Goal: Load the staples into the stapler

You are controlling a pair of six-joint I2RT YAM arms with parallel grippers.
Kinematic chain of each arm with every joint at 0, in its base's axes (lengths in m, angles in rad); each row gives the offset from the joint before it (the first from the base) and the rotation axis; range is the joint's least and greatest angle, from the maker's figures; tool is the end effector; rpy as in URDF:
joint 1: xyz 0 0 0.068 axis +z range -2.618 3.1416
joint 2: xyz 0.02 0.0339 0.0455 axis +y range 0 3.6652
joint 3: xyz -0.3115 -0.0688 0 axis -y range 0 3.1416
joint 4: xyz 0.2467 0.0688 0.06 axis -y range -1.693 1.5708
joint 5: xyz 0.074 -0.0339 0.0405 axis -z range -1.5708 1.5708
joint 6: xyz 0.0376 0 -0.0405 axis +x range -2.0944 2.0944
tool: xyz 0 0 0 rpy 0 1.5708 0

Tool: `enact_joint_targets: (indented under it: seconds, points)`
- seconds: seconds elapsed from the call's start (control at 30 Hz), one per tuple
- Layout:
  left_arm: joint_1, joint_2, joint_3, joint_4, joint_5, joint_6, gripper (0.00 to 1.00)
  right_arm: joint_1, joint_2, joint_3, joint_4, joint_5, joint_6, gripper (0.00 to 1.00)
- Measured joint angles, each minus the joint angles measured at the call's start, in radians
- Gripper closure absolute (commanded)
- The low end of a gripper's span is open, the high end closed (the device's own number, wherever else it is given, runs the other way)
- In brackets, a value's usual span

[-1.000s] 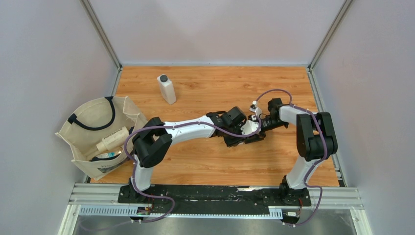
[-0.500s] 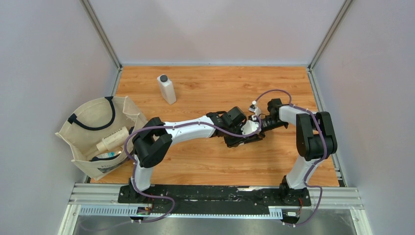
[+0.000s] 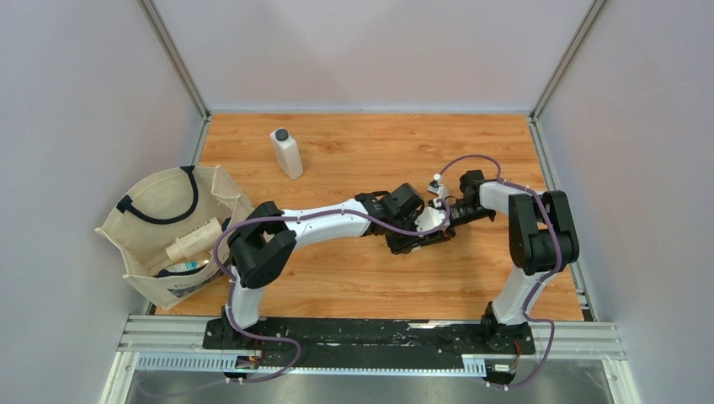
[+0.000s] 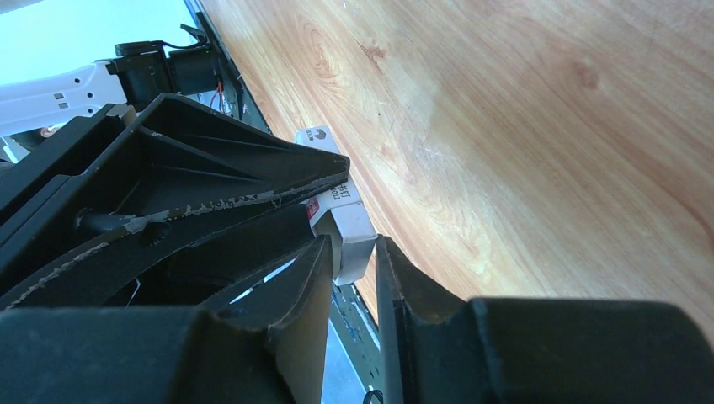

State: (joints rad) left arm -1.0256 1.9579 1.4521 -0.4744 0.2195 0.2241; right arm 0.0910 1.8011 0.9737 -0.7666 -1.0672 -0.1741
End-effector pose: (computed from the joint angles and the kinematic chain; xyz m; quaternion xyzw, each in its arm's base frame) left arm 0.2233 -0.3840 0.2430 0.5821 0.7526 -0.2093 0.2255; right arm 0.2959 0.0601 0.1836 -0.1079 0.8542 0.5086 0.0111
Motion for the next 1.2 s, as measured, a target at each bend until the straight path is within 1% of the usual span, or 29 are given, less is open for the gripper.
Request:
enact_joint_targets:
  seconds: [0.1, 0.23, 0.33, 0.37, 0.43, 0.53, 1.03, 1.1, 1.2]
  points:
    - [0.000, 0.000, 0.000, 0.000, 0.004, 0.000, 0.58, 0.000, 0.000, 0.000, 0.000, -0.001, 0.000, 0.72]
    - [0.000, 0.000, 0.000, 0.000, 0.007, -0.002, 0.57, 0.000, 0.000, 0.000, 0.000, 0.000, 0.000, 0.76]
    - [0.000, 0.000, 0.000, 0.000, 0.007, -0.002, 0.57, 0.000, 0.000, 0.000, 0.000, 0.000, 0.000, 0.81]
    - [0.000, 0.000, 0.000, 0.000, 0.007, -0.002, 0.57, 0.000, 0.000, 0.000, -0.001, 0.000, 0.000, 0.81]
    - [0.000, 0.000, 0.000, 0.000, 0.007, -0.002, 0.57, 0.000, 0.000, 0.000, -0.001, 0.000, 0.000, 0.78]
    - [0.000, 0.000, 0.000, 0.000, 0.007, -0.002, 0.57, 0.000, 0.000, 0.000, -0.002, 0.000, 0.000, 0.78]
    - [0.000, 0.000, -0.024, 0.003, 0.006, 0.000, 0.56, -0.018, 0.000, 0.000, 0.001, 0.019, 0.001, 0.80]
    - [0.000, 0.000, -0.025, 0.003, 0.007, 0.000, 0.56, -0.021, 0.000, 0.000, 0.002, 0.023, 0.002, 0.79]
    - [0.000, 0.000, -0.025, 0.004, 0.007, 0.000, 0.56, -0.021, 0.000, 0.000, 0.005, 0.029, 0.005, 0.73]
